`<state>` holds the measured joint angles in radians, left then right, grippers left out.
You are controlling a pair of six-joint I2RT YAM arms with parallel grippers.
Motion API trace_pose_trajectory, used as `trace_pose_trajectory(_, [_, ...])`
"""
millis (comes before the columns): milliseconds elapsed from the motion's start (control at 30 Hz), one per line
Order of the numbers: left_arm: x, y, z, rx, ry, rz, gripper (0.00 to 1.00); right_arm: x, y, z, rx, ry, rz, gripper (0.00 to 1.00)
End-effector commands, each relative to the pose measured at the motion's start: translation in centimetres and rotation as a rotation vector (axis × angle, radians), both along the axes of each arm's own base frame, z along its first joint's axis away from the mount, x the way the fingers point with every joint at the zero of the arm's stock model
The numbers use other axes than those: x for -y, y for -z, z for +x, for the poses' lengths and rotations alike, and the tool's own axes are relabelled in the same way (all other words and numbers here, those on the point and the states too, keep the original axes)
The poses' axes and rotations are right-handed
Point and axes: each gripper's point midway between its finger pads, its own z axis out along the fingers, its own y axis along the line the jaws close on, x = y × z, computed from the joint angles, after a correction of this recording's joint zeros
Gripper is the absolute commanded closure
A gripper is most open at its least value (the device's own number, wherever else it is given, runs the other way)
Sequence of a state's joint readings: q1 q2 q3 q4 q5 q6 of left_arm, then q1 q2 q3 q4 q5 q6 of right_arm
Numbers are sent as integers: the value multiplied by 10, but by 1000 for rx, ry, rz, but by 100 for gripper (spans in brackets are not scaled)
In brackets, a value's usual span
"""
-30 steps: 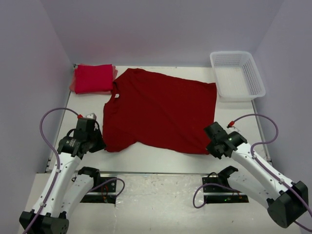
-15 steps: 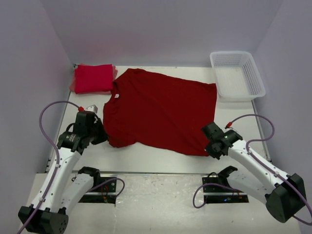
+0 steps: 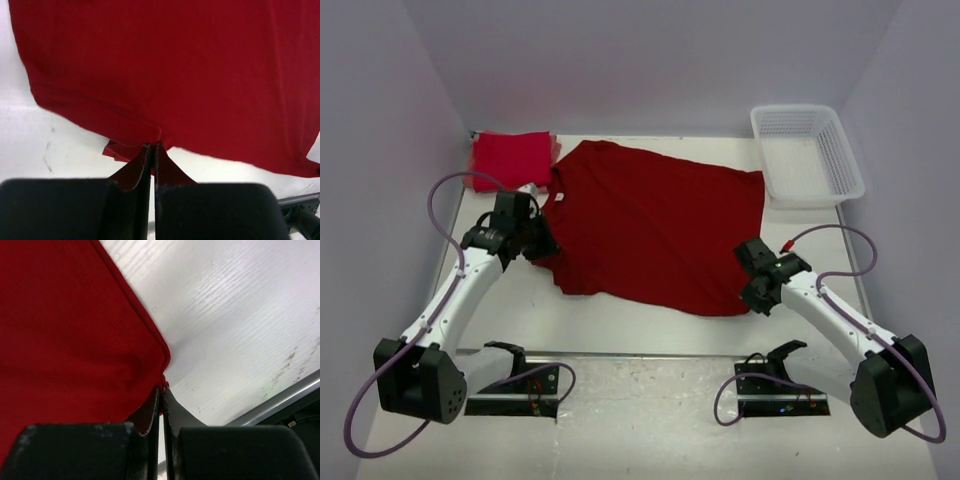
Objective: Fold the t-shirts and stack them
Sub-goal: Fold the flattened tshirt in 1/3 of the way
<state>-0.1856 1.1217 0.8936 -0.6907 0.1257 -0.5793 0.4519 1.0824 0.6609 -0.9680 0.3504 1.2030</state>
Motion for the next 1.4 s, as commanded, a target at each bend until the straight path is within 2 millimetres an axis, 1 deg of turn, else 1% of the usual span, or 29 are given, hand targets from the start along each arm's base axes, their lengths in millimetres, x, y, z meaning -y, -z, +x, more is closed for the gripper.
trace_pose_trajectory(0, [10,-38,43,147,37,-10,100,10,-21,32,94,2,-27,100])
trace_pose_trajectory(33, [9,-42,48,156,36,-1,100,11,-23,35,99,5,-26,100])
trace_pose_trajectory(67, [10,-52,56,183,40,-2,100,13,-26,41,113,-17,-27,100])
trace_pose_trajectory(133, [11,-52,66,181,47,9,100,20,-32,52,135,3,-34,100])
trace_pose_trajectory(167, [12,-60,74,198,45,11,100,23,-34,57,143,-13,-48,100])
trace_pose_trajectory(200, [12,-54,78,176,47,20,100,27,-38,64,148,-1,-62,100])
trace_pose_trajectory(233, [14,-56,82,178,55,21,100,29,-40,69,153,-7,-73,100])
trace_pose_trajectory(267, [14,-64,89,195,53,19,100,31,-41,72,149,-17,-89,100])
trace_pose_trajectory(300, [14,-60,93,185,48,26,100,33,-43,79,148,-9,-91,100])
trace_pose_trajectory(333, [14,-62,97,190,46,27,100,33,-44,83,152,-17,-89,100])
trace_pose_trajectory(367, [15,-66,102,202,46,25,100,33,-44,89,159,-24,-84,100])
trace_pose_trajectory(400, [15,-63,106,196,43,28,100,30,-45,94,163,-37,-66,100])
trace_pose_trajectory(433, [15,-63,109,196,40,29,100,29,-39,98,144,-50,-64,100])
trace_pose_trajectory(467, [14,-68,114,206,34,34,100,29,-40,102,140,-52,-65,100])
trace_pose_trajectory(500, [13,-63,117,192,26,44,100,30,-38,105,134,-51,-63,100])
trace_pose_trajectory(567, [12,-65,123,198,12,47,100,30,-31,111,109,-58,-67,100])
trace_pose_trajectory(600, [11,-62,127,193,6,48,100,31,-32,115,114,-55,-69,100])
trace_pose_trajectory(667, [9,-63,132,191,-5,49,100,33,-31,121,113,-59,-81,100])
trace_pose_trajectory(733, [5,-59,137,183,-20,56,100,39,-31,125,106,-57,-94,100])
trace_pose_trajectory(767, [4,-62,139,188,-24,56,100,40,-31,129,111,-57,-93,100])
trace_pose_trajectory(800, [0,-59,141,177,-40,60,100,44,-28,130,100,-53,-94,100])
trace_pose_trajectory(933, [-13,-65,149,193,-86,72,100,50,-28,140,92,-55,-98,100])
trace_pose_trajectory(967, [-16,-69,152,204,-97,75,100,49,-31,145,104,-72,-90,100])
trace_pose_trajectory(1033, [-21,-68,156,199,-115,86,100,51,-30,149,98,-67,-84,100])
trace_pose_trajectory(1067, [-23,-71,159,206,-120,83,100,51,-32,154,104,-70,-72,100])
trace_pose_trajectory(1133, [-21,-68,163,198,-124,74,100,48,-30,158,100,-79,-61,100])
trace_pose_trajectory(1167, [-21,-71,165,207,-126,72,100,46,-31,161,107,-87,-56,100])
trace_pose_trajectory(1233, [-22,-71,169,208,-135,75,100,39,-29,163,112,-111,-20,100])
trace_pose_trajectory(1367, [-25,-76,176,218,-149,80,100,37,-27,166,115,-125,-14,100])
